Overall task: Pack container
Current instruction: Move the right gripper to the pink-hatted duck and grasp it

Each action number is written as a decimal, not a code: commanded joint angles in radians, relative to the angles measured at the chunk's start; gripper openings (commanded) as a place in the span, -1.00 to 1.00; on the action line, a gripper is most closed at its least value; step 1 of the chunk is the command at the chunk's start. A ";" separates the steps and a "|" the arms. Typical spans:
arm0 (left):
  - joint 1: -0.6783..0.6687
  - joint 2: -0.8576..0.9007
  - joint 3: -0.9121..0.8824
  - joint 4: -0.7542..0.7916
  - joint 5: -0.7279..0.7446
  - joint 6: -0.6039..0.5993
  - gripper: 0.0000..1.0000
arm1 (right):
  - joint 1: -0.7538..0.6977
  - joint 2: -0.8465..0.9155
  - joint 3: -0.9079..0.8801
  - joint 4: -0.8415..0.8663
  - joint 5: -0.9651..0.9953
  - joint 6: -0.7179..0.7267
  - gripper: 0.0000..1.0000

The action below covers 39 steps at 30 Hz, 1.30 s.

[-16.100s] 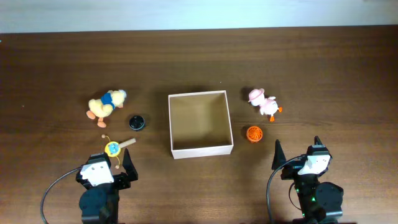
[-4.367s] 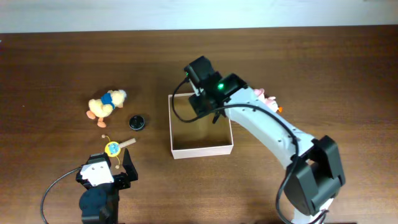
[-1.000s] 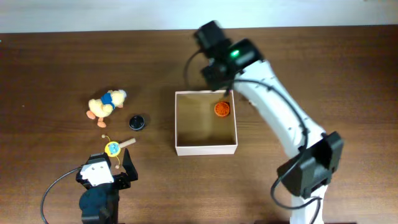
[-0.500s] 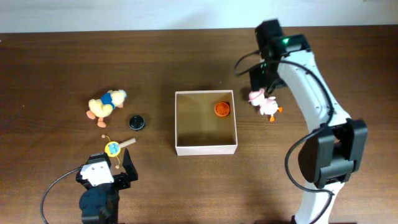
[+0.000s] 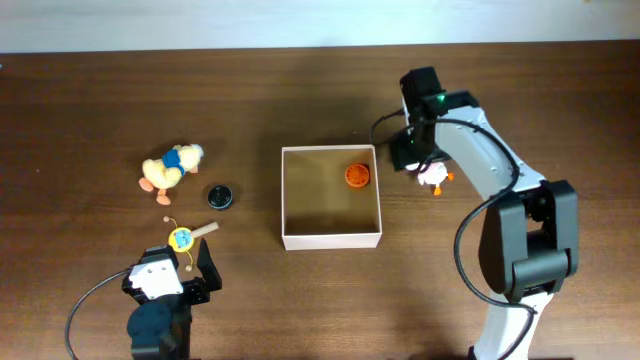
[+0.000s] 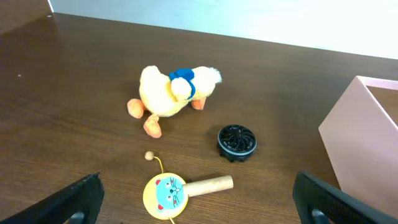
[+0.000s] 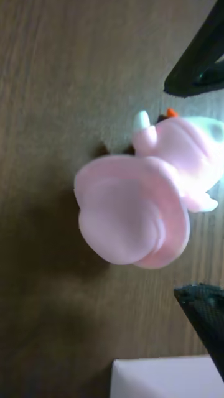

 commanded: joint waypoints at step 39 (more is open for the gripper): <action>-0.002 -0.006 -0.005 0.002 0.010 0.013 0.99 | -0.068 -0.004 -0.182 0.163 -0.002 -0.050 -0.92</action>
